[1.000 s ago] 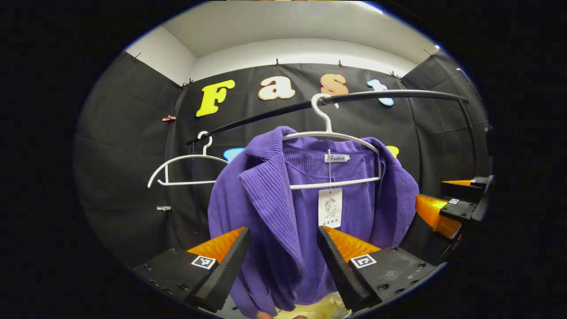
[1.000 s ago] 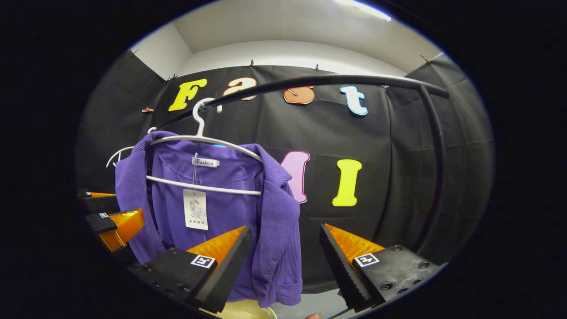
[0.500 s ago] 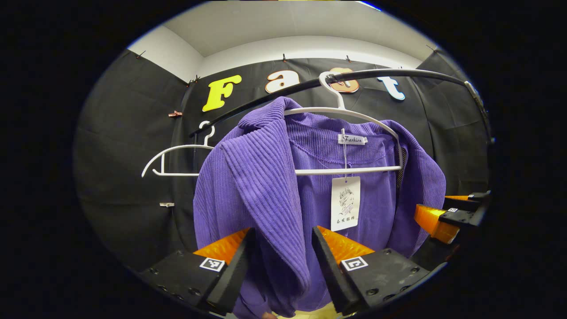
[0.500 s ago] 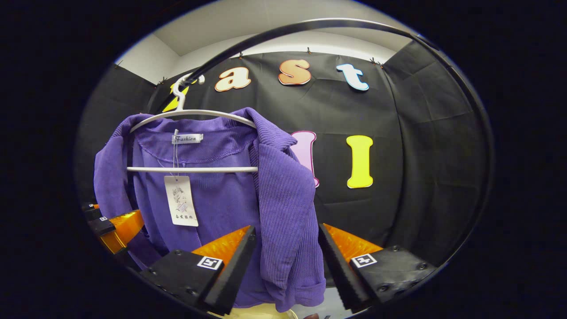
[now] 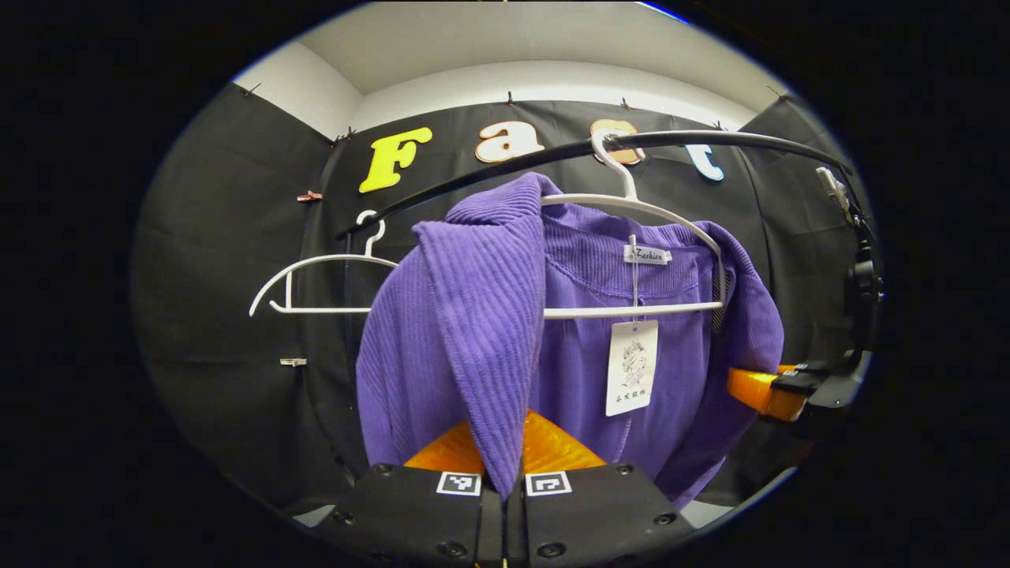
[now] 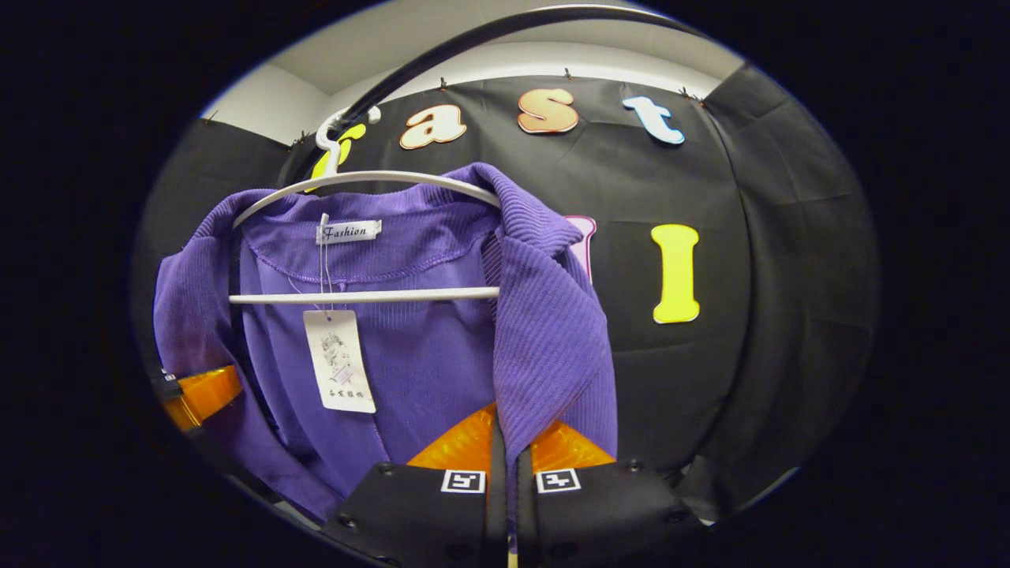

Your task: Grasp the clothes on the hanger with both hands and then place them into the laundry hamper below.

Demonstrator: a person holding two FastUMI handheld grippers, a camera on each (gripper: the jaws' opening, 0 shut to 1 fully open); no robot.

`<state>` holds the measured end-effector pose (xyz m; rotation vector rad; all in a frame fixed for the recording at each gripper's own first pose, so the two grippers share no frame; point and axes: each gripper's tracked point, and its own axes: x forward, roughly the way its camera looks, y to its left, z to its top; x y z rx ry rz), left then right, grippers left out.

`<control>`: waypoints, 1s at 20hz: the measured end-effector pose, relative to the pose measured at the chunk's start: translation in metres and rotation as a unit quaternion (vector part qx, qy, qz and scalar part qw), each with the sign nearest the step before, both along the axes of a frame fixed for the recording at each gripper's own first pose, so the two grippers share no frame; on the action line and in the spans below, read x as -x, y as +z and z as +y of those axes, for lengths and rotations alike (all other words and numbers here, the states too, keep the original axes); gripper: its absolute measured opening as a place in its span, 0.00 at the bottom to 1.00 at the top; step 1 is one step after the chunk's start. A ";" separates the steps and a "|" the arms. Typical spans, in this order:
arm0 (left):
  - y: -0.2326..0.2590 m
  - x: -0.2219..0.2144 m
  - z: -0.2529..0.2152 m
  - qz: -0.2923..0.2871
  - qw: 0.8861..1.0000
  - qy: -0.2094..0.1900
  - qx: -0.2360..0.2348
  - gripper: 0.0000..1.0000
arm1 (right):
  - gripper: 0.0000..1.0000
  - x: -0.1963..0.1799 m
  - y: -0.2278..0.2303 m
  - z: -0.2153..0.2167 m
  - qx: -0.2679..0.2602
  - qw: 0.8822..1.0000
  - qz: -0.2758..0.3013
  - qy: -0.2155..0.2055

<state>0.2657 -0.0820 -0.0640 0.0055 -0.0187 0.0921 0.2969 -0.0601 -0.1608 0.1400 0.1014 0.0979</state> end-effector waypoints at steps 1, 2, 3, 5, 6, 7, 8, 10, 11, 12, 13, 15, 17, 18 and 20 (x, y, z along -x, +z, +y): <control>0.008 0.002 0.010 -0.003 1.000 0.008 -0.002 0.05 | 0.09 -0.001 0.010 -0.008 0.014 1.000 -0.014 -0.021; 0.017 0.004 0.022 -0.008 1.000 0.018 -0.003 0.05 | 0.09 0.000 0.021 -0.020 0.026 0.998 -0.028 -0.043; 0.026 0.005 0.034 -0.013 1.000 0.026 -0.002 0.04 | 0.09 -0.002 0.031 -0.029 0.031 0.997 -0.039 -0.058; 0.040 0.000 0.052 -0.013 0.999 0.031 0.005 0.05 | 0.04 -0.007 0.048 -0.041 0.032 0.995 -0.052 -0.075; 0.044 -0.001 0.060 -0.011 0.999 0.030 0.006 0.06 | 0.09 -0.011 0.052 -0.044 0.032 0.995 -0.054 -0.079; 0.049 -0.001 0.067 -0.010 0.999 0.031 0.004 0.04 | 0.09 -0.013 0.057 -0.049 0.033 0.994 -0.057 -0.083; 0.053 -0.003 0.073 -0.010 0.999 0.030 0.005 0.04 | 0.09 -0.013 0.066 -0.055 0.033 0.994 -0.062 -0.089; 0.067 -0.003 0.083 -0.017 0.999 0.031 0.003 0.06 | 0.08 -0.017 0.082 -0.070 0.032 0.991 -0.076 -0.105; 0.075 -0.004 0.088 -0.023 0.999 0.033 -0.002 0.04 | 0.08 -0.019 0.088 -0.076 0.033 0.990 -0.083 -0.111; 0.083 -0.006 0.092 -0.028 0.999 0.034 -0.006 0.04 | 0.08 -0.021 0.095 -0.081 0.037 0.989 -0.090 -0.115; 0.091 -0.008 0.097 -0.033 0.999 0.036 -0.009 0.04 | 0.08 -0.022 0.102 -0.083 0.043 0.987 -0.097 -0.118; 0.103 -0.012 0.109 -0.040 0.998 0.042 -0.005 0.04 | 0.08 -0.025 0.114 -0.086 0.055 0.984 -0.110 -0.127; 0.117 -0.018 0.128 -0.047 0.997 0.057 0.002 0.06 | 0.08 -0.032 0.125 -0.091 0.063 0.980 -0.120 -0.145; 0.121 -0.024 0.137 -0.049 0.997 0.063 0.005 0.07 | 0.08 -0.040 0.128 -0.094 0.064 0.978 -0.123 -0.156; 0.121 -0.037 0.153 -0.043 0.996 0.073 0.008 0.06 | 0.08 -0.055 0.128 -0.100 0.061 0.975 -0.121 -0.173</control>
